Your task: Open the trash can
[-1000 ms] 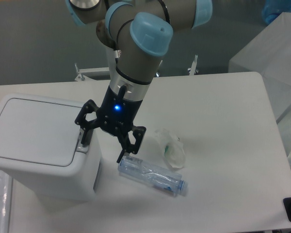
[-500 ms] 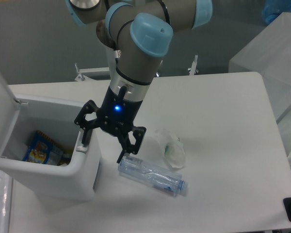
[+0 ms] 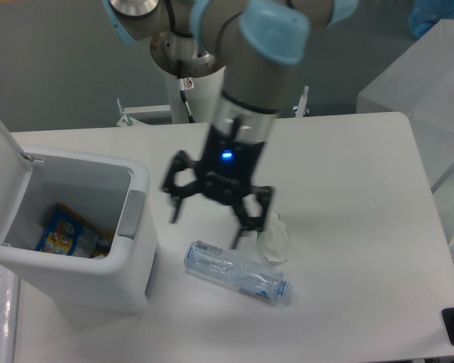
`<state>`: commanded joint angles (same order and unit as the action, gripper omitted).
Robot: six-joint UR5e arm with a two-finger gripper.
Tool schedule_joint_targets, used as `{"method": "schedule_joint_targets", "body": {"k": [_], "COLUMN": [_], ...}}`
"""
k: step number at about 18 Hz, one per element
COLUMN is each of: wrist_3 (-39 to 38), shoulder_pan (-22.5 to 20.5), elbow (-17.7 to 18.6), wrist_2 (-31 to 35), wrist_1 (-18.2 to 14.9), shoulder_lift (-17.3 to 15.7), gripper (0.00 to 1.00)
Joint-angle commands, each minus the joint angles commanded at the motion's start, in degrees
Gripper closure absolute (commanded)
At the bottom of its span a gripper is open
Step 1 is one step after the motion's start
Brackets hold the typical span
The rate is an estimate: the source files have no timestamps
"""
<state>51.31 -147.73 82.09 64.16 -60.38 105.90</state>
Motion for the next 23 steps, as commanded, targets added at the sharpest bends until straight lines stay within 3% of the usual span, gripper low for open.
{"method": "schedule_joint_targets", "body": {"k": [5, 8, 14, 19, 23], "wrist_3": [4.24, 6.07, 18.19, 20.93, 20.94], "shoulder_pan": [-4.67, -4.67, -5.2, -4.76, -4.76], "elbow": [-0.78, -2.54, -2.55, -3.16, -5.7], "wrist_2": [0.62, 7.27, 15.55, 20.39, 20.83], "wrist_1": [4.3, 4.4, 3.08, 2.38, -2.53], "shoulder_lift": [4.48, 7.39, 10.99, 12.05, 12.66], "gripper": [0.0, 0.0, 0.0, 0.0, 0.0]}}
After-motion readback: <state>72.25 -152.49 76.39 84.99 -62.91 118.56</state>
